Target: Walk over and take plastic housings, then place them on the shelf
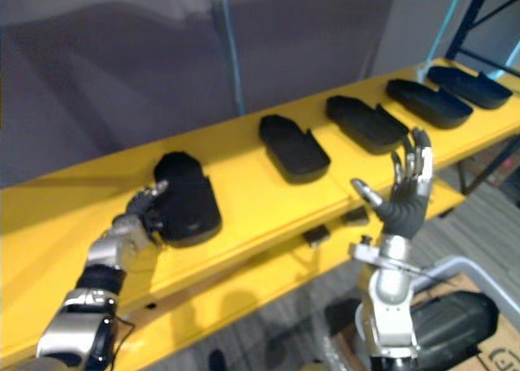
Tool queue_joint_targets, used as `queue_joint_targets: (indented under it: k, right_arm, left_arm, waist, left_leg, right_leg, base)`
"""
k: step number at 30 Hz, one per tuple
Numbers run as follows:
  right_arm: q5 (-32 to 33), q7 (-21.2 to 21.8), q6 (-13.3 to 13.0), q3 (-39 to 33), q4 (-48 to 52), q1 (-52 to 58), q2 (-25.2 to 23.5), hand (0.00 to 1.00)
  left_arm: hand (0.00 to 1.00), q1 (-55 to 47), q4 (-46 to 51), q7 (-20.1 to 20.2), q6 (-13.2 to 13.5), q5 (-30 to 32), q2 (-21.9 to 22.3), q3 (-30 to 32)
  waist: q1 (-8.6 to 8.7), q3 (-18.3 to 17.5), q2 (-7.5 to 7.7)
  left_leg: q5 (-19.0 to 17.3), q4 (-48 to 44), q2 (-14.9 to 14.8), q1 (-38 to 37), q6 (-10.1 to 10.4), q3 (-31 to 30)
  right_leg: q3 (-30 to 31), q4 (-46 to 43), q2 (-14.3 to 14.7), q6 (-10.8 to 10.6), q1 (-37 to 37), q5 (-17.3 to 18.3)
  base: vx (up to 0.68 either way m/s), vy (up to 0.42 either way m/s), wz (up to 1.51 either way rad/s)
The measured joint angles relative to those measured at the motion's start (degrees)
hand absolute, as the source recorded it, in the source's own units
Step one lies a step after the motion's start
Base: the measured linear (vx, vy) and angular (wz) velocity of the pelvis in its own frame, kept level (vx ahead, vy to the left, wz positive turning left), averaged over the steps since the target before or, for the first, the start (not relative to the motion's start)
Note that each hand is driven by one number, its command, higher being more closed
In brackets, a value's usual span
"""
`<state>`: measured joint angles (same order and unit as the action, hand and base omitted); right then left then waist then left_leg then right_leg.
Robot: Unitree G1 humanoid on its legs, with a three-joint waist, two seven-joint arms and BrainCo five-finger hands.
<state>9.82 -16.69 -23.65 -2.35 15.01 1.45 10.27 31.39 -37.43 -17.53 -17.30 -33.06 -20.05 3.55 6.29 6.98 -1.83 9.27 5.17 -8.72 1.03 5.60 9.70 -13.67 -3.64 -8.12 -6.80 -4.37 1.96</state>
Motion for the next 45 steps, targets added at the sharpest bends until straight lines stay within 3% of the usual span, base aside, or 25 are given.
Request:
queue_joint_targets:
  k: [6, 18, 21, 25, 28, 29, 31, 35, 40, 42, 45]
  right_arm:
    - [-0.64, -0.96, 0.70, 1.61, -0.58, 0.00, -1.69, 0.00]
    - [-0.98, -0.79, 1.64, 2.89, -1.02, 0.18, -2.13, 0.00]
    - [-0.26, 0.44, 1.64, 2.87, -1.03, 0.54, -2.08, 0.00]
    - [0.68, 2.76, 1.64, 2.86, -1.04, 0.59, -1.85, 0.00]
    - [0.69, 5.03, 1.64, 2.89, -0.87, 1.16, -1.58, 0.00]
    - [0.69, 5.53, 1.65, 2.89, -0.85, 1.43, -1.56, 0.00]
    - [0.69, 6.67, 2.13, 2.84, -0.16, 3.45, -1.57, 0.00]
    - [0.70, 8.72, 2.90, 2.65, 0.16, 5.40, -1.82, 0.00]
    - [1.87, 11.48, 3.02, 2.93, 0.45, 6.39, -3.17, 0.00]
    - [2.64, 11.85, 3.43, 4.59, 0.46, 6.40, -4.12, 0.00]
    - [2.85, 11.52, 3.90, 6.62, 0.38, 6.40, -4.24, 0.00]
  left_arm:
    - [0.00, -2.03, 2.49, -2.46, 3.83, -2.67, 2.83, 0.90]
    - [0.00, -5.07, 8.51, -5.96, 7.09, -0.62, 4.82, 4.26]
    - [0.00, -5.08, 13.45, -4.99, 10.44, 0.48, 3.98, 7.28]
    - [0.00, -5.25, 23.49, -4.04, 16.33, 2.22, -0.60, 10.43]
    - [0.00, -10.93, 37.30, -3.91, 22.46, 4.11, -1.94, 14.89]
    - [0.00, -12.94, 40.20, -3.84, 23.28, 4.60, -1.80, 15.55]
    - [0.00, -21.12, 49.12, -3.66, 26.21, 6.53, 0.52, 17.43]
    - [0.00, -38.23, 59.44, -5.69, 29.99, 13.76, 10.07, 21.92]
    - [0.00, -49.32, 58.49, -13.64, 31.00, 16.38, 14.47, 28.81]
    - [0.00, -52.96, 53.50, -18.53, 30.56, 17.90, 15.27, 32.50]
    - [0.00, -54.91, 44.27, -21.04, 31.47, 17.71, 18.08, 35.46]
  waist:
    - [-0.15, 0.00, -0.01]
    - [-0.16, -0.03, -0.18]
    - [-0.52, -0.04, -0.40]
    - [-1.08, -0.20, -1.23]
    - [-1.25, -0.95, -2.37]
    - [-1.31, -1.11, -2.61]
    - [-2.39, -1.68, -3.47]
    - [-4.93, -2.04, -3.90]
    - [-7.45, -2.59, -2.32]
    - [-8.73, -3.23, -1.27]
    - [-9.29, -3.79, -0.47]
  left_leg:
    - [0.24, -0.01, 0.31, 0.03, 0.23, -0.99]
    - [0.73, -0.03, 0.50, 0.75, 0.32, -2.33]
    - [0.87, -0.03, 0.52, 1.02, 0.36, -2.93]
    - [0.90, -0.04, 0.55, 1.02, 0.38, -3.16]
    - [0.88, -0.04, 0.77, 1.05, 0.39, -3.57]
    - [0.87, -0.04, 0.83, 1.04, 0.39, -3.69]
    - [0.79, -0.04, 0.98, 0.98, 0.37, -4.24]
    - [0.32, -0.04, 1.30, 1.18, -0.12, -5.23]
    - [0.14, -0.03, 2.05, 2.31, 0.07, -7.49]
    - [0.18, -0.03, 2.38, 2.39, -0.30, -7.57]
    - [0.44, -0.04, 2.63, 3.07, 0.02, -8.64]
  right_leg:
    - [-0.82, 0.25, -0.09, -0.48, -0.59, -0.22]
    - [-2.21, 0.23, -0.11, -0.09, -0.66, 0.20]
    - [-2.73, 0.15, -0.05, -0.01, -0.71, 0.29]
    - [-3.04, -0.07, -0.09, -0.01, -0.82, 0.48]
    - [-3.44, -0.25, -0.28, -0.10, -1.01, 0.81]
    - [-3.56, -0.25, -0.32, -0.15, -1.12, 0.90]
    - [-4.25, -0.15, -0.42, -0.24, -1.62, 1.14]
    - [-5.74, 0.29, -0.59, -0.95, -2.26, 1.83]
    - [-8.51, 1.55, -0.74, -1.13, -3.55, 1.98]
    - [-8.60, 1.69, -0.94, -1.14, -3.72, 1.98]
    - [-9.73, 1.43, -0.93, -1.02, -3.84, 1.94]
  base:
    - [0.00, 0.001, 0.07]
    - [-0.01, -0.002, 0.05]
    - [0.00, -0.016, 0.09]
    - [0.00, -0.019, 0.04]
    - [0.02, -0.006, 0.06]
    - [0.02, -0.004, 0.10]
    - [0.02, -0.011, 0.14]
    - [0.00, -0.002, 0.18]
    - [0.01, -0.001, 0.30]
    - [0.06, -0.003, 0.05]
    - [0.06, -0.020, 0.18]
